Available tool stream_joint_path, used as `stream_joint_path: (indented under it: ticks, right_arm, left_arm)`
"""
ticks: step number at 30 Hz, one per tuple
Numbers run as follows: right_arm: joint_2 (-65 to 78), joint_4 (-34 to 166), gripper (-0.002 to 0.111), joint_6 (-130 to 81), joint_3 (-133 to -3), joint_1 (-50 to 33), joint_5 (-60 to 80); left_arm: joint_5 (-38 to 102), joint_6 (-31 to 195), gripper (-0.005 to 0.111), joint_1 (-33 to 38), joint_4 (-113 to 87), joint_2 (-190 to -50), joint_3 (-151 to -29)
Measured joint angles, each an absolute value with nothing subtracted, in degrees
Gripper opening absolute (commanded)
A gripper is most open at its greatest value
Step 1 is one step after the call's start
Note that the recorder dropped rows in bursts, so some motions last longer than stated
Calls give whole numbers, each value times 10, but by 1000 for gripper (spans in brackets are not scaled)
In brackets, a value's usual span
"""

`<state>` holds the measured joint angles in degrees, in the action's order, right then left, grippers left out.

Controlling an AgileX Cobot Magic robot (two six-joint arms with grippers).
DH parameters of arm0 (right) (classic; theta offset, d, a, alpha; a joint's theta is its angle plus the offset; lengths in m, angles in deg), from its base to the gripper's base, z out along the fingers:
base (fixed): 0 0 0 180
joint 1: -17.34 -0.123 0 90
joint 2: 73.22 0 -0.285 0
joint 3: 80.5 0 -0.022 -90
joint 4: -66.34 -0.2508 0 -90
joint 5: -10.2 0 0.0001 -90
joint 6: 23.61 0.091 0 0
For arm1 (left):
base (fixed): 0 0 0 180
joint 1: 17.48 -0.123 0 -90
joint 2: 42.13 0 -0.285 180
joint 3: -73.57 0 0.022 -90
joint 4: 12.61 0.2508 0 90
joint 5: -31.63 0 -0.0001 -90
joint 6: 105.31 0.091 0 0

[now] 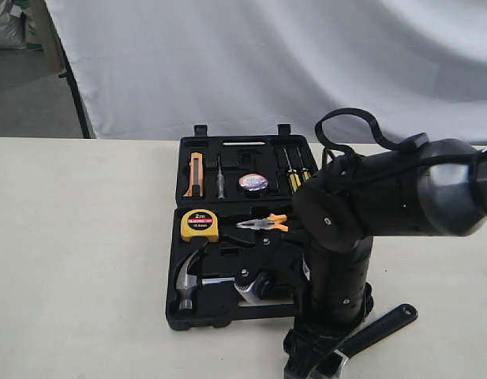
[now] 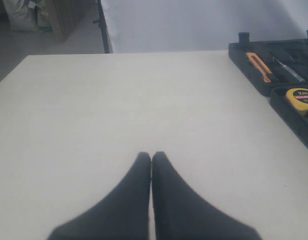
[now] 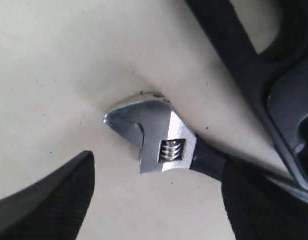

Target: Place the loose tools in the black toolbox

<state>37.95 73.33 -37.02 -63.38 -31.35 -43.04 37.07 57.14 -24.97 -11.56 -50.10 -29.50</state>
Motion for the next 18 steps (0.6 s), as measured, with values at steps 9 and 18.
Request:
stream_joint_path:
  ticks: [9,18]
  right_arm:
    - [379,703,68,-436,-634,-313,-418]
    - [385,704,68,-490,-634,-313,-422]
  left_arm:
    - [371,571,1,-250,-116,-501,-295]
    - [371,571,1,-250,-116,-501,-295]
